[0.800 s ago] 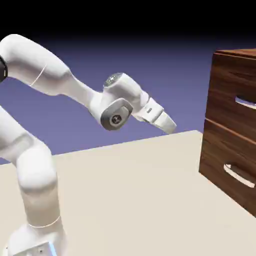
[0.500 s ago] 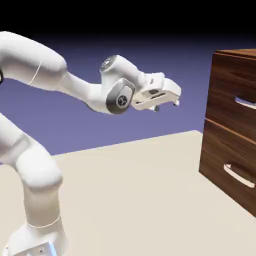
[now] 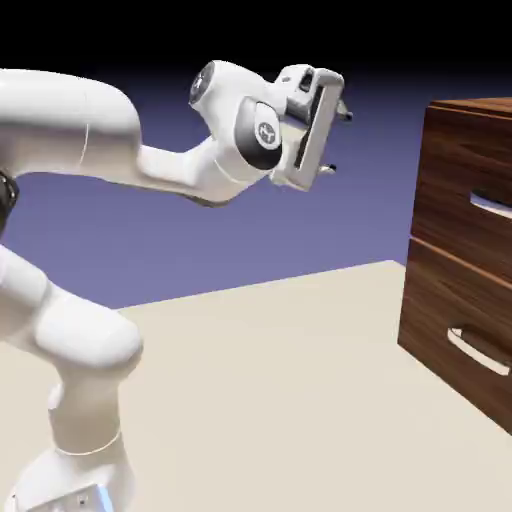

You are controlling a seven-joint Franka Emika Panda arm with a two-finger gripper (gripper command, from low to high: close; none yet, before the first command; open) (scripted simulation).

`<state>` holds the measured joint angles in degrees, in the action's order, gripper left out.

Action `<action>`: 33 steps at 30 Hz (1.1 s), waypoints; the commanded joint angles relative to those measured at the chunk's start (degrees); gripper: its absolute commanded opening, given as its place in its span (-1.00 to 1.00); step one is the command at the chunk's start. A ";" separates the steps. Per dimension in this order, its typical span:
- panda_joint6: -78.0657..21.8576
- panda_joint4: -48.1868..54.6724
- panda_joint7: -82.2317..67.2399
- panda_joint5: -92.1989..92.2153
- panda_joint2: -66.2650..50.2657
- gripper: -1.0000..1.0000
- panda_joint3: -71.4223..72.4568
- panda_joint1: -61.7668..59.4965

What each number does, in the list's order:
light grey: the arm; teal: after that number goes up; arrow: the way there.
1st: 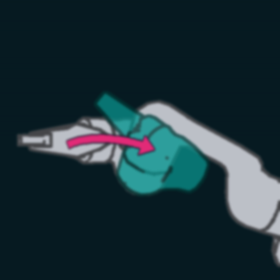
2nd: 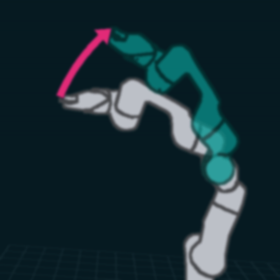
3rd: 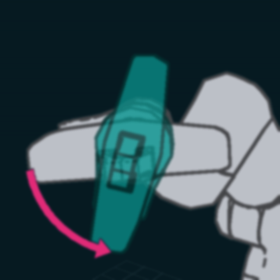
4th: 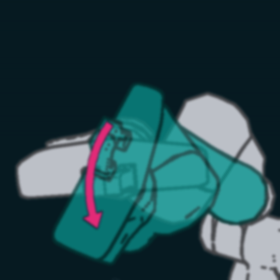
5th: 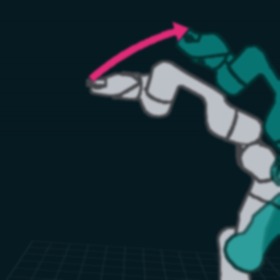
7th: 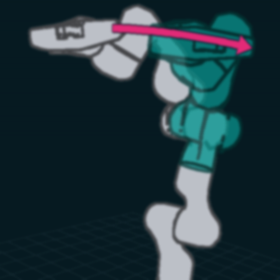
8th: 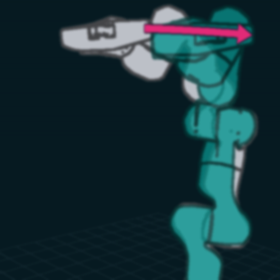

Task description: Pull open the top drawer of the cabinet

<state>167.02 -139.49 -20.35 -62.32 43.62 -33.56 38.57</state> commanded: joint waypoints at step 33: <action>-9.14 28.17 -82.23 -81.59 14.36 0.00 -43.93 49.60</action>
<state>157.88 -111.32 -102.58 -143.91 57.98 -77.49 88.17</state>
